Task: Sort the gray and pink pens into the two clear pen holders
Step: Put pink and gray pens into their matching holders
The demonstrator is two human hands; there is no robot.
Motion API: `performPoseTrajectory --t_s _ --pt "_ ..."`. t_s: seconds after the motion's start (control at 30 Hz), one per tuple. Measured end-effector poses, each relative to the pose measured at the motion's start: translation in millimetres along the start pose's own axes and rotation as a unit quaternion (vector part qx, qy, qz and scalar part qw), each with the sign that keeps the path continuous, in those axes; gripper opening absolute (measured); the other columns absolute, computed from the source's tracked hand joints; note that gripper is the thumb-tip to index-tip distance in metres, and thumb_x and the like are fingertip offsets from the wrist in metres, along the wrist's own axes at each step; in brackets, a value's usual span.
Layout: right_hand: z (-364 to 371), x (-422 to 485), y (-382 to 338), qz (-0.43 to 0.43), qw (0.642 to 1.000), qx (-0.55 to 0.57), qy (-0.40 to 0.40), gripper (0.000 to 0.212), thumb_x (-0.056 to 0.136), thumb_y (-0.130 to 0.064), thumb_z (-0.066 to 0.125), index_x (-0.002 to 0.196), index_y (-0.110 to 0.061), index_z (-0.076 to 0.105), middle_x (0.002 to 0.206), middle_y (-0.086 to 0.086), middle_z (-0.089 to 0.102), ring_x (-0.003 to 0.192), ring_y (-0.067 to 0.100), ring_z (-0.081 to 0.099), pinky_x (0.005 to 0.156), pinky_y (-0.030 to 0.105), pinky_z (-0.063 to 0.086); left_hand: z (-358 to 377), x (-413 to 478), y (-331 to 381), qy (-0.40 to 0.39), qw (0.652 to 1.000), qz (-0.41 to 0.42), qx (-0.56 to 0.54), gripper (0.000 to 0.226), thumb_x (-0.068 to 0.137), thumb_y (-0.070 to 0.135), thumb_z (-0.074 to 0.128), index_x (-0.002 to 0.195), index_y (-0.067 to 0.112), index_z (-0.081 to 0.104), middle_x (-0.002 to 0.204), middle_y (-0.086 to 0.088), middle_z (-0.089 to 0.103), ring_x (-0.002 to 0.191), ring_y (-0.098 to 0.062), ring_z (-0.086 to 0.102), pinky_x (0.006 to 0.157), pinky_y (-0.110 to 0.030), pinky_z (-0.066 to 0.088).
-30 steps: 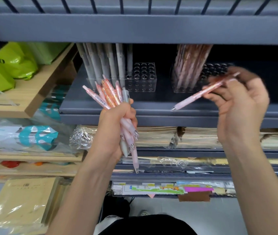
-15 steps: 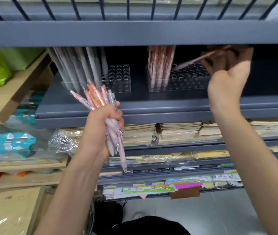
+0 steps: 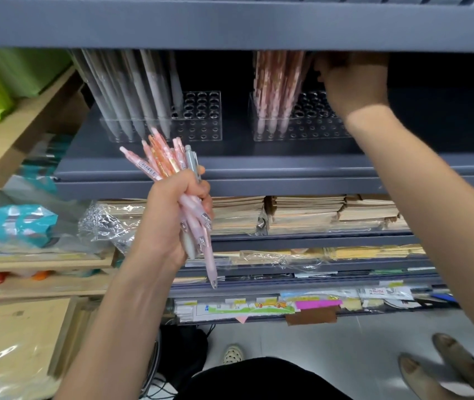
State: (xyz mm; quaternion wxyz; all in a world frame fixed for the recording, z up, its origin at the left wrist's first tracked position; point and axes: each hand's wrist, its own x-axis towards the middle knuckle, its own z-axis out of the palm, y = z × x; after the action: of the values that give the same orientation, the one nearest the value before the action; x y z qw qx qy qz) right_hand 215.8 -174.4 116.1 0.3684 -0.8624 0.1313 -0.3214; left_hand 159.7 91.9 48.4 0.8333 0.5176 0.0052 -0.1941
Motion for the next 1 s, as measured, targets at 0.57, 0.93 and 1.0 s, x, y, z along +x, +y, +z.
performPoseTrajectory --t_s 0.57,0.93,1.0 --pt "0.7 -45.3 -9.5 0.023 0.954 0.233 0.19 0.011 0.077 -0.01 0.055 0.08 -0.018 0.061 0.083 0.007 0.065 0.074 0.014 0.057 0.066 0.025 0.044 -12.0 11.9 8.0 -0.084 0.994 -0.033 0.056 0.028 0.062 0.003 0.049 0.088 0.007 0.058 0.061 -0.004 0.037 0.049 -0.016 0.032 0.043 -0.023 0.026" --pt "31.7 -82.0 -96.5 -0.058 0.954 0.1 -0.277 0.017 0.088 -0.039 0.069 0.084 -0.023 0.074 0.057 -0.009 0.064 0.049 -0.004 0.049 0.049 0.007 0.035 -21.5 15.1 16.1 -0.141 0.982 -0.06 0.107 0.029 0.06 0.0 0.052 0.087 0.004 0.062 0.059 -0.006 0.04 0.043 -0.013 0.036 0.04 -0.019 0.032" --pt "41.6 -71.1 -103.0 -0.068 0.959 0.061 -0.269 0.021 0.083 -0.05 0.07 0.085 -0.029 0.074 0.068 -0.015 0.067 0.055 -0.007 0.052 0.05 0.006 0.036 -24.2 16.0 16.5 -0.145 0.98 -0.058 0.12 0.031 0.054 0.004 0.058 0.083 0.008 0.067 0.061 -0.007 0.04 0.044 -0.014 0.036 0.041 -0.02 0.032"
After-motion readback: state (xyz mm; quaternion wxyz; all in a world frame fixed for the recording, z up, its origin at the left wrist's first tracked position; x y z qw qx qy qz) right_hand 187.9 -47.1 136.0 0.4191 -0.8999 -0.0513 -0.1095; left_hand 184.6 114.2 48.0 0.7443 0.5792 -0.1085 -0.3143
